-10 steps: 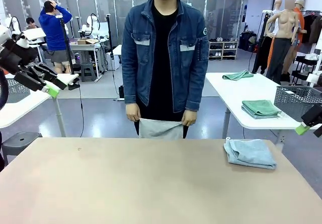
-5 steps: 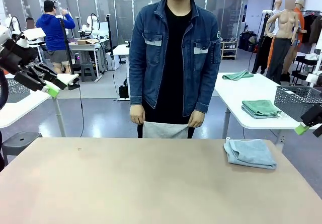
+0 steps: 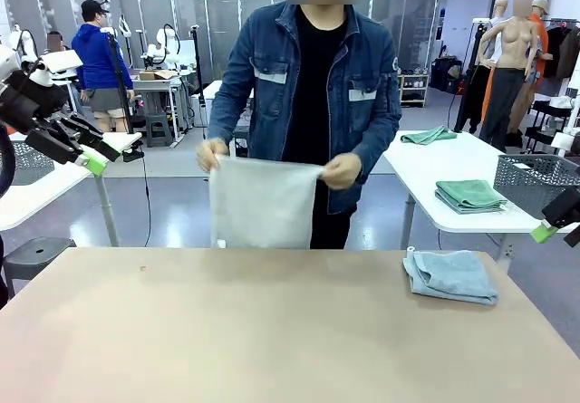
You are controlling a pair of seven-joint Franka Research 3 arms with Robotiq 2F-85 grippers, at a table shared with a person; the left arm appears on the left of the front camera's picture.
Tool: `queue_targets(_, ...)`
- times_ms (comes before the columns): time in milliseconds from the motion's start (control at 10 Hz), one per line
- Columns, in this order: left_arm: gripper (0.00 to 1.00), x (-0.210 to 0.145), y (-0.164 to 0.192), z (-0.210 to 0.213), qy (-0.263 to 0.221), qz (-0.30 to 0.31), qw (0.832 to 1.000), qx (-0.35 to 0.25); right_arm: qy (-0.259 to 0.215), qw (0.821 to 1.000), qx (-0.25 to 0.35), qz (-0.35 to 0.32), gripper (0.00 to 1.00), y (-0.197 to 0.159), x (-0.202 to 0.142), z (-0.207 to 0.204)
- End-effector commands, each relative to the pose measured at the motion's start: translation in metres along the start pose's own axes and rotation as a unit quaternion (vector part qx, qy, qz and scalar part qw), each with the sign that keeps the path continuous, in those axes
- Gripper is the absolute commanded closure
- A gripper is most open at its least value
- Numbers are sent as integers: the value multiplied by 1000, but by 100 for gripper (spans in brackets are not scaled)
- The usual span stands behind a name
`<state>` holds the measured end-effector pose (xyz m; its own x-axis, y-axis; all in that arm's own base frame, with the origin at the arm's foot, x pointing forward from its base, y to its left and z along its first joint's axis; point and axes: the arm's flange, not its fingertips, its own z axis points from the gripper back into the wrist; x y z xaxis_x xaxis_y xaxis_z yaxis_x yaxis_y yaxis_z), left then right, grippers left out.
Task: Fold the towels and place them in the basket.
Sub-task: When a person lays out a Towel with hook on the table, fold it in half twice.
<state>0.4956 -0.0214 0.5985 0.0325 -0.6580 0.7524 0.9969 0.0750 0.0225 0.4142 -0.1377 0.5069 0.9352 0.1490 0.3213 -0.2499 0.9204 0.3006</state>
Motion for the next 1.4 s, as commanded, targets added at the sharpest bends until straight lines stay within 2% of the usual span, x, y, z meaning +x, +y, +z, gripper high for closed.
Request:
queue_targets(0,22,0,-3,0,-3,-2,1000,2,2,1000,0,0,15,1,2,2)
queue_targets(1300,22,0,-3,0,-3,-2,1000,2,2,1000,0,0,15,1,2,2)
